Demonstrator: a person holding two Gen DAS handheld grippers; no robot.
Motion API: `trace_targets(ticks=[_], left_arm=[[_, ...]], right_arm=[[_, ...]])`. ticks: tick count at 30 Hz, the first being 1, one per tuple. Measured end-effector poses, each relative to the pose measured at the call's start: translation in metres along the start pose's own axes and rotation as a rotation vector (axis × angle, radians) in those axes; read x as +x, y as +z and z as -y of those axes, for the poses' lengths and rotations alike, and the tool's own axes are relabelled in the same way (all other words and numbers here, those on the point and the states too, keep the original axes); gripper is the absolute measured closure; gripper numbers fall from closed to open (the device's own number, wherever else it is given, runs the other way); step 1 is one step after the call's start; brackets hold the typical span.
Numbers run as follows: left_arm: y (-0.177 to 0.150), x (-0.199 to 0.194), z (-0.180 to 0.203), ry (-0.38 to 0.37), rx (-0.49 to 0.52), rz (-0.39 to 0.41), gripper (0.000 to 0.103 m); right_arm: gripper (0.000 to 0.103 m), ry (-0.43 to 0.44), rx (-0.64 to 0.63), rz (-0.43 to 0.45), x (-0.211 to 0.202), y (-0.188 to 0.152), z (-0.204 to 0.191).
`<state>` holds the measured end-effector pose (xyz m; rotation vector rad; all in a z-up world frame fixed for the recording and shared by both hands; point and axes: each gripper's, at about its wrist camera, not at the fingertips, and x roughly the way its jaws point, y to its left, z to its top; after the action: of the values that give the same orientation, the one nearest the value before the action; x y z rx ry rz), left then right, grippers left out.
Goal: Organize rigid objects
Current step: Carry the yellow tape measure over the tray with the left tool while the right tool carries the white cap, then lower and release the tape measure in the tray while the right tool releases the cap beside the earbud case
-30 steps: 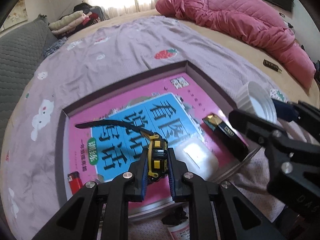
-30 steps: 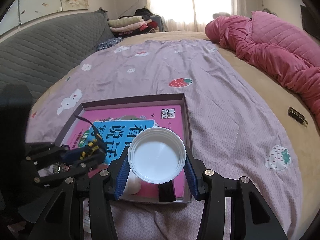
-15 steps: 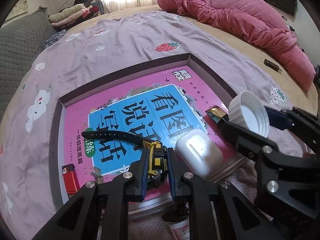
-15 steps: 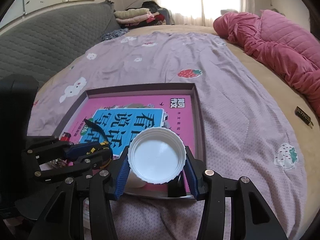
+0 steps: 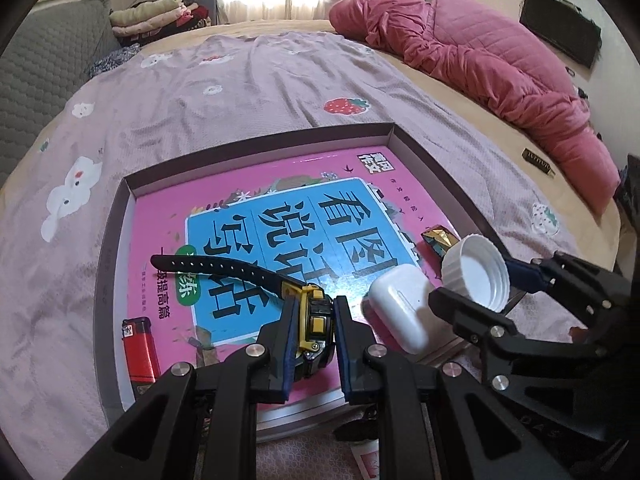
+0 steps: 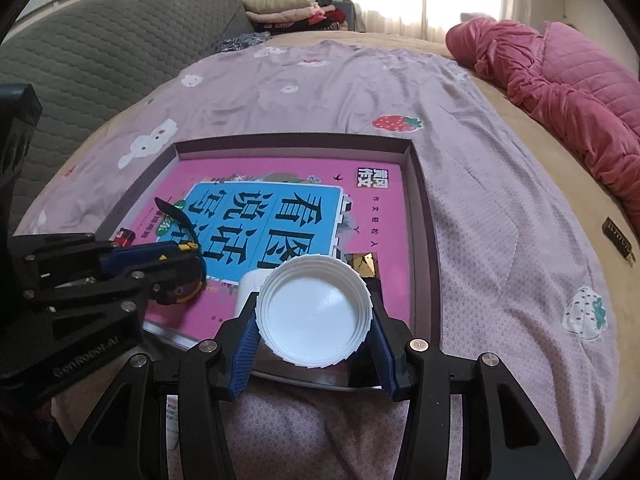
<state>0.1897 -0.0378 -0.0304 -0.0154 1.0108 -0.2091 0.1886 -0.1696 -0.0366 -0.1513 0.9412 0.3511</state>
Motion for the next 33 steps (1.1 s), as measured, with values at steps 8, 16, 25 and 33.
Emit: trace_targets(ticks=[8, 16, 25, 33], left_arm=[[0.0, -0.001, -0.002, -0.021, -0.017, -0.003, 0.086], [-0.003, -0.003, 0.001, -0.014, -0.009, -0.007, 0.086], [-0.003, -0.003, 0.001, -0.015, -0.01, -0.01, 0.086], [-0.004, -0.002, 0.001, -0.013, -0.008, -0.014, 0.085]], right_arm=[[0.052, 0.003, -0.036, 0.005, -0.001, -0.004, -0.007], [0.052, 0.011, -0.057, -0.003, 0.002, -0.006, -0.011], [0.052, 0.024, -0.046, -0.009, 0.002, -0.006, -0.011], [0.052, 0.035, -0.023, -0.019, 0.001, -0.006, -0.011]])
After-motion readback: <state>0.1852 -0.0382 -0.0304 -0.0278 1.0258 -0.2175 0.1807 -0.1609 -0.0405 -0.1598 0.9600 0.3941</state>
